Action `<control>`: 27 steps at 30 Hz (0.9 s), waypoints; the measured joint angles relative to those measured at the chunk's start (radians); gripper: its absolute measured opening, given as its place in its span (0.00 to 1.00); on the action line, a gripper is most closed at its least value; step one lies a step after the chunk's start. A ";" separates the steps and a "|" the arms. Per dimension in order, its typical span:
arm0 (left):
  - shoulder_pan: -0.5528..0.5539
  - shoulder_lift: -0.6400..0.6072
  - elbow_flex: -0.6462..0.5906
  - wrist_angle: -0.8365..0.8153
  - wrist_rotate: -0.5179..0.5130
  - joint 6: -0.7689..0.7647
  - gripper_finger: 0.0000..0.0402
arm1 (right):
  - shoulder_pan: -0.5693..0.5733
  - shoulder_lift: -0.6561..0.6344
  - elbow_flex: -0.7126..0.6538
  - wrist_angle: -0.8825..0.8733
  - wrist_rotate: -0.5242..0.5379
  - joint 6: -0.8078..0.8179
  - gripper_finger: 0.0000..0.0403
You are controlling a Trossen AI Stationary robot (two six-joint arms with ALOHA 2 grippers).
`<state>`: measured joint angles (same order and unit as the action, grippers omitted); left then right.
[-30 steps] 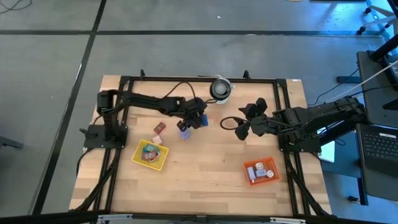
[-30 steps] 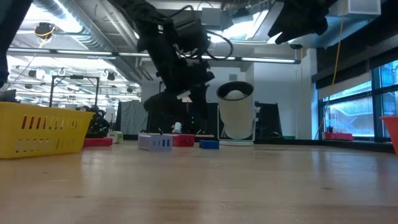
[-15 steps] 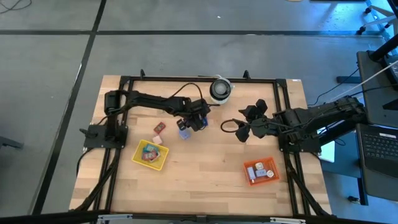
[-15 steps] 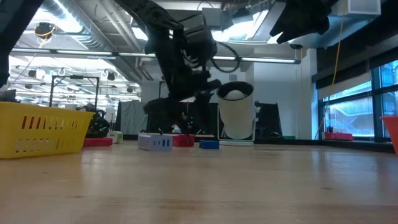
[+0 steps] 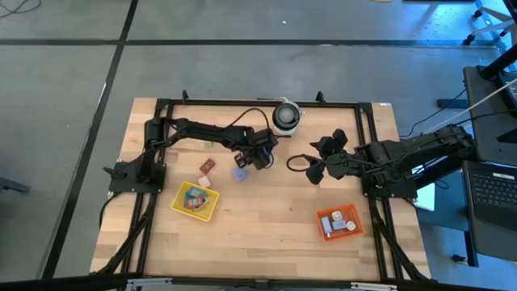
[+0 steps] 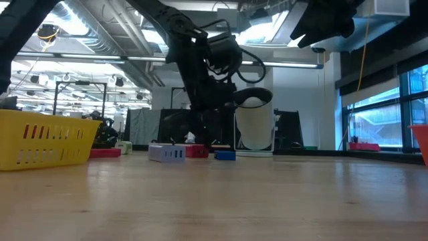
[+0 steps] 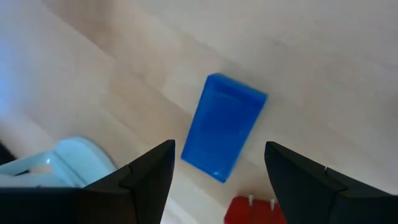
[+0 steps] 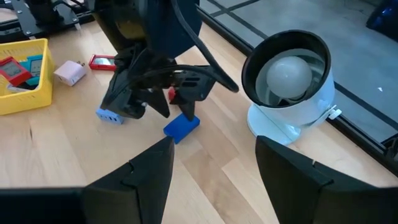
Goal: Pick & Place Office items
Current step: Put the blue digital timer into the yellow bin
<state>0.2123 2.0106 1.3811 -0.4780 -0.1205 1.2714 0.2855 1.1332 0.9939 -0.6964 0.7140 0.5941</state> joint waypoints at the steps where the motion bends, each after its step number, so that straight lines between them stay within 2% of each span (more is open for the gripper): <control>1: 0.000 0.000 0.000 -0.005 0.011 0.000 0.61 | 0.000 0.000 0.000 0.000 0.000 0.000 0.57; 17: -0.001 0.005 0.000 0.017 0.070 0.017 0.61 | 0.000 0.000 0.000 0.000 -0.019 -0.001 0.57; 25: -0.009 0.043 0.000 0.044 0.018 0.026 0.61 | 0.000 0.005 0.000 0.001 -0.025 -0.008 0.57; 27: -0.008 0.044 -0.001 0.051 0.034 0.026 0.61 | 0.000 0.007 0.000 0.001 -0.027 -0.008 0.57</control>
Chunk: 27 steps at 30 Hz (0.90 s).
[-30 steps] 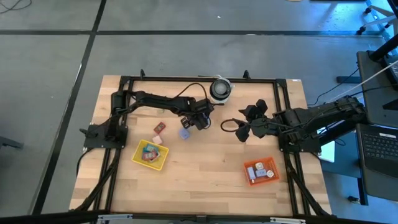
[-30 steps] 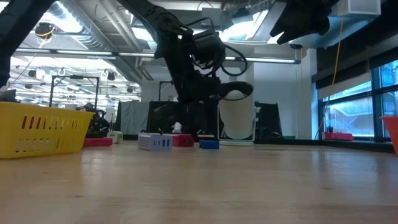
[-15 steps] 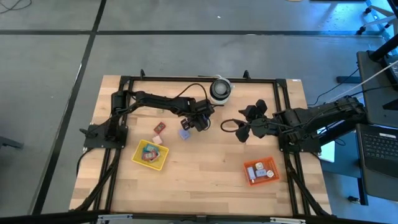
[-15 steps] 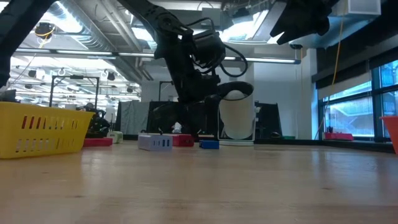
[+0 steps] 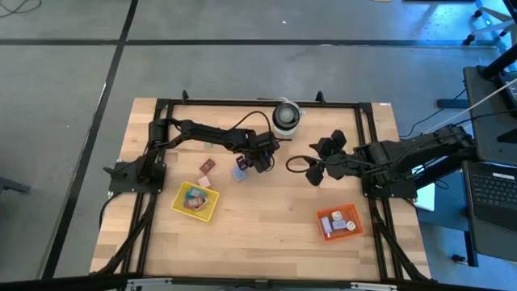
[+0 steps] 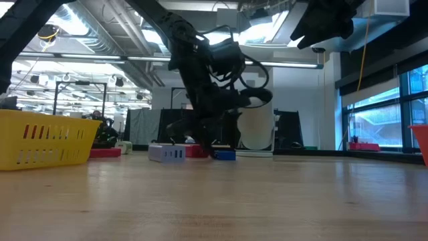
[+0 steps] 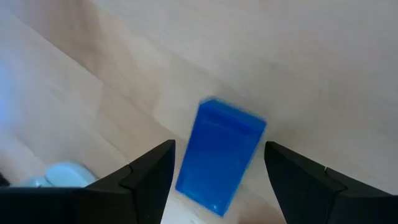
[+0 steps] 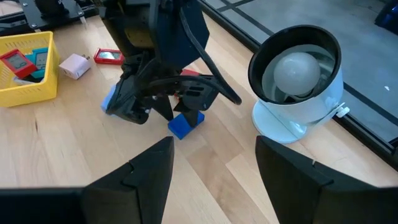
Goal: Pick & Place Office items
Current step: Put the blue digital timer into the yellow bin
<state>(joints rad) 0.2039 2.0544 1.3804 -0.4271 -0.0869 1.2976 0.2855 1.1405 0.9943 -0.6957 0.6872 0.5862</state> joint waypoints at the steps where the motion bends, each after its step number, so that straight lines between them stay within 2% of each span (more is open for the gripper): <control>1: 0.000 0.000 0.000 0.006 0.009 0.000 0.61 | 0.000 0.003 0.000 0.000 0.000 0.000 0.57; 9: 0.001 0.024 0.005 -0.017 0.030 -0.001 0.60 | 0.000 0.011 0.000 0.001 -0.005 0.000 0.57; 20: -0.005 0.035 0.002 -0.042 0.039 -0.001 0.45 | 0.001 0.011 0.000 0.001 -0.023 -0.001 0.57; 27: -0.013 0.036 0.001 -0.046 0.025 -0.001 0.41 | 0.001 0.011 0.000 0.001 -0.023 -0.002 0.57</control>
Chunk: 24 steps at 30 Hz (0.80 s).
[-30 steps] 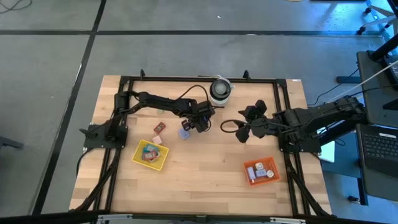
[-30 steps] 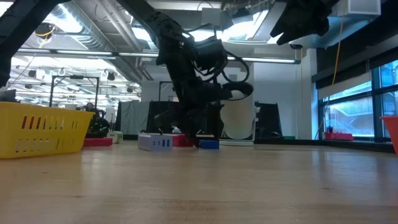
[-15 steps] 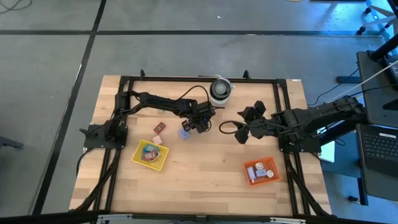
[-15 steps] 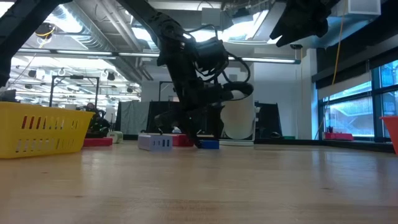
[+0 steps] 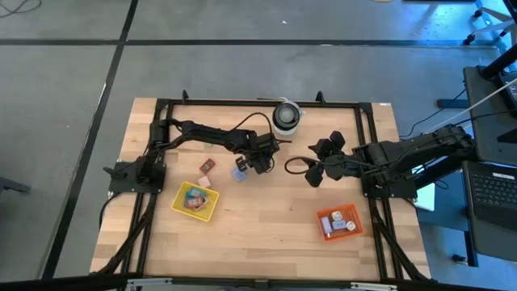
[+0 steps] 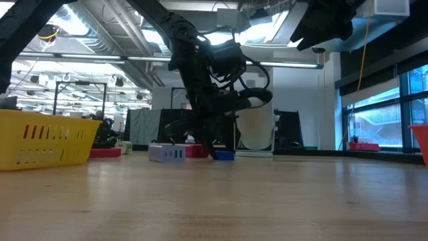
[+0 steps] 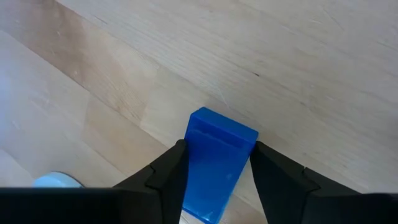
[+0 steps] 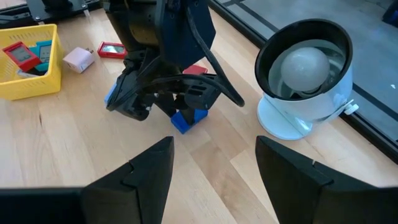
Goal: Pick & Place Office items
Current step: Put the blue digital timer into the yellow bin
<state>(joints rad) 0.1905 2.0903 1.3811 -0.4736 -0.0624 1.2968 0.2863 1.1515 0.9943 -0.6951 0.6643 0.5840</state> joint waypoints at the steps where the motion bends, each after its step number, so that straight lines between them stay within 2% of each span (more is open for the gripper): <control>1: 0.000 0.000 0.000 0.000 0.000 0.000 0.40 | 0.000 0.000 0.000 0.000 0.000 0.000 0.57; 10: -0.002 0.000 -0.001 0.002 -0.033 0.000 0.40 | 0.028 0.000 0.000 0.000 -0.003 0.000 0.57; 15: -0.011 0.000 0.003 0.022 -0.086 -0.042 0.46 | 0.039 0.000 0.000 0.000 -0.002 0.000 0.57; 21: -0.015 0.009 0.075 -0.043 -0.089 -0.079 0.54 | 0.039 0.000 0.000 0.001 0.001 0.001 0.57; 24: -0.014 0.011 0.089 -0.049 -0.054 -0.061 0.55 | 0.039 0.000 0.000 0.001 0.001 0.001 0.57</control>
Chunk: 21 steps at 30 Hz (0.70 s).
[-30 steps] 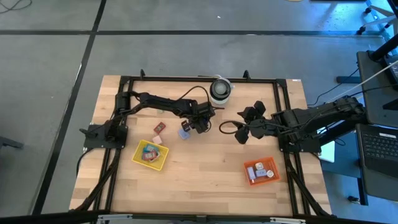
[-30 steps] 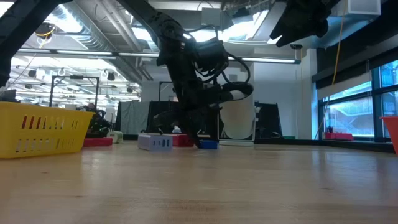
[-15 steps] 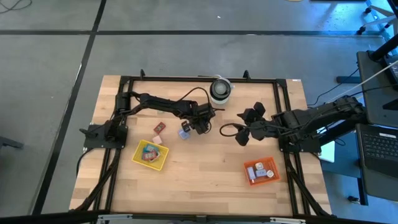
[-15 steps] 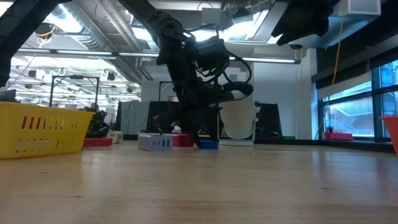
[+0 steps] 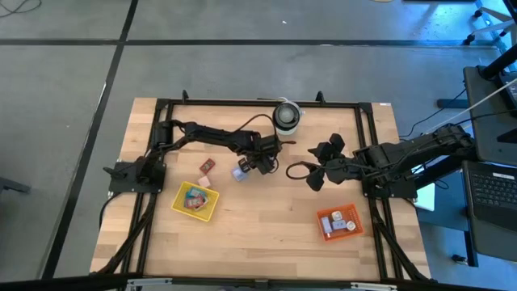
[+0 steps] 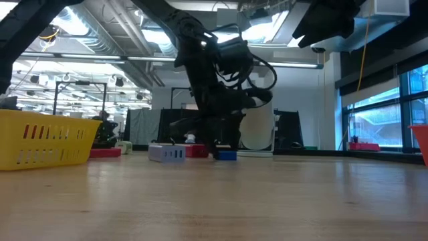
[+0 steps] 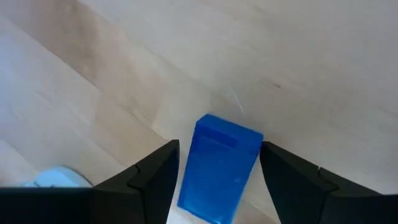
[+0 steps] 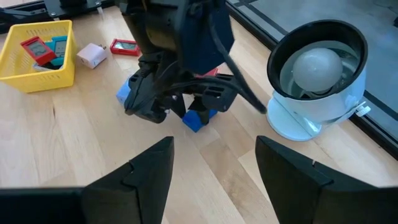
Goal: Pick & Place Office items
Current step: Put the blue digital timer into the yellow bin
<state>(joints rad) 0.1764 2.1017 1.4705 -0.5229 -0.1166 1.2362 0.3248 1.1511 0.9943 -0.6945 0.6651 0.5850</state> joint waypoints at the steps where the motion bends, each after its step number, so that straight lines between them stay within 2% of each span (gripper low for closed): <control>1: 0.002 -0.001 0.001 -0.005 0.010 0.017 0.55 | 0.001 0.000 0.000 0.000 0.000 0.000 0.57; 8: 0.016 0.013 0.005 -0.010 0.037 0.076 0.55 | 0.001 0.000 0.000 -0.001 0.000 -0.009 0.57; 21: 0.025 0.040 0.008 -0.022 0.093 0.035 0.54 | 0.007 0.000 0.000 -0.001 -0.030 -0.041 0.57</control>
<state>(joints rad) 0.2016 2.1414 1.4784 -0.5445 -0.0232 1.2707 0.3318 1.1507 0.9943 -0.6956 0.6353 0.5438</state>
